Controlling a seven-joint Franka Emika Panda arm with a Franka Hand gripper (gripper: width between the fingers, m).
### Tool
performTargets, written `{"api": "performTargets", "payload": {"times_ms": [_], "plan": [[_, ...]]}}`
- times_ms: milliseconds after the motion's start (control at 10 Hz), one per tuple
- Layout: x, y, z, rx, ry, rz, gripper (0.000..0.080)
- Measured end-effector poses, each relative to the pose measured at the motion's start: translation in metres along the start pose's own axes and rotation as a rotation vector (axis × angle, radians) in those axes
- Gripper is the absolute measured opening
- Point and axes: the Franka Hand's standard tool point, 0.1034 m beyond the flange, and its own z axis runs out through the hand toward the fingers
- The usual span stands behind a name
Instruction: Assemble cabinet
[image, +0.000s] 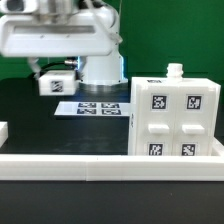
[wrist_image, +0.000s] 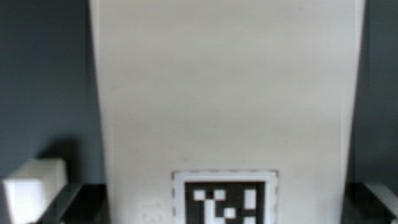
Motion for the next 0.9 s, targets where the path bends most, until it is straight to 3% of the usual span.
{"api": "performTargets", "payload": {"times_ms": [200, 300, 500, 900], "plan": [[0.013, -0.045, -0.015, 0.005, -0.016, 0.077, 0.0558], [0.02, -0.058, -0.016, 0.002, -0.02, 0.089, 0.0558], [0.031, -0.064, -0.012, -0.001, -0.031, 0.083, 0.0558], [0.03, -0.064, -0.012, -0.001, -0.037, 0.081, 0.0558]]}}
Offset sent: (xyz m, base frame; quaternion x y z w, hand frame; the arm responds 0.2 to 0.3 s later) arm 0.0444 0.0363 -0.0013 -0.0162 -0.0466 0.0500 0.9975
